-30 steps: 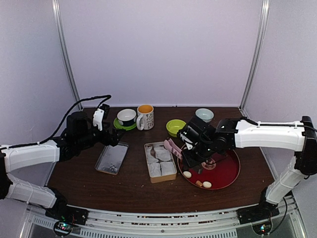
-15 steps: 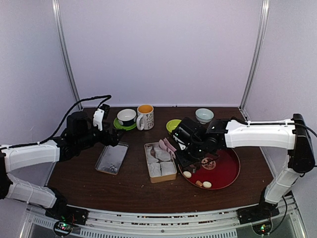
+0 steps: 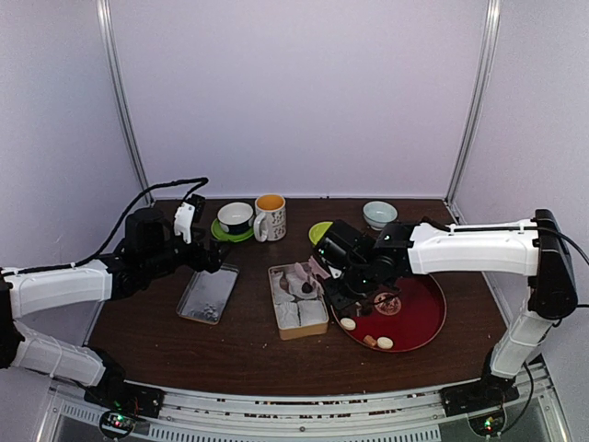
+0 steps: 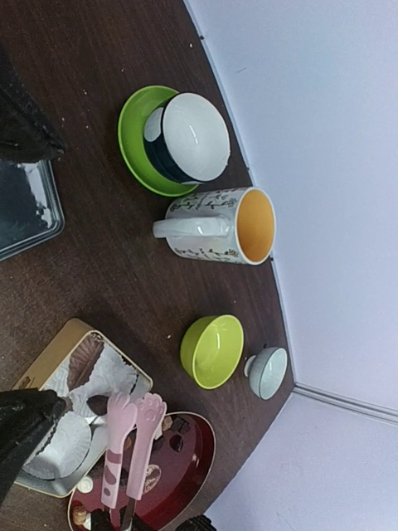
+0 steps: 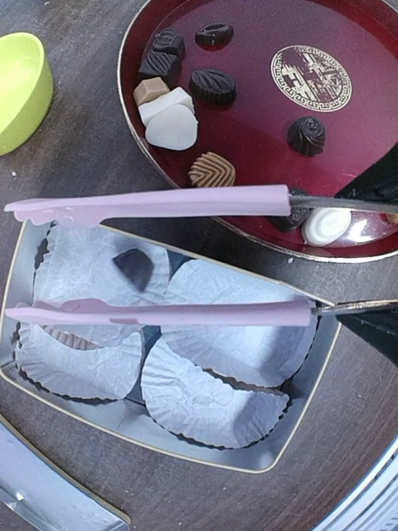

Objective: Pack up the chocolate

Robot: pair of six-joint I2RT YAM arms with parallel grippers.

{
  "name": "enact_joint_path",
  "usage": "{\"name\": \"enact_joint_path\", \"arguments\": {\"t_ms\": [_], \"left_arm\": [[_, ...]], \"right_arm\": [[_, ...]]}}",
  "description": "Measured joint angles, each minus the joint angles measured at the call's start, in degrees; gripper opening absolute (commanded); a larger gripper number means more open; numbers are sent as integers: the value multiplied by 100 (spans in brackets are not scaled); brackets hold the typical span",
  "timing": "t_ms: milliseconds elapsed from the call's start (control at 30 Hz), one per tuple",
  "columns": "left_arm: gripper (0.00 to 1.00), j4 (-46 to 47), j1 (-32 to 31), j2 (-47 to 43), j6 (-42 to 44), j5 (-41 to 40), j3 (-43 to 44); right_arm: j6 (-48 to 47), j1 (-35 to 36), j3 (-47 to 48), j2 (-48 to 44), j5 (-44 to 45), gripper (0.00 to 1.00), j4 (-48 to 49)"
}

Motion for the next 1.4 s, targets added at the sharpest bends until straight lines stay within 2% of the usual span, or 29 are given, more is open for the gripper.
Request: {"name": "enact_joint_path", "arguments": {"t_ms": [300, 567, 833, 1200, 1400], "left_arm": [[96, -15, 0, 323, -2, 238, 76], [96, -114, 0, 761, -4, 612, 343], [93, -323, 0, 1320, -44, 933, 748], [93, -463, 0, 1351, -59, 1062, 763], [93, -507, 0, 1353, -63, 1110, 778]], "right_arm": [[-157, 116, 20, 2, -90, 36, -7], [-326, 387, 549, 354, -125, 38, -133], [-289, 538, 831, 793, 275, 39, -573], [-284, 601, 1080, 1034, 527, 42, -839], [-289, 632, 1270, 1174, 693, 41, -920]]}}
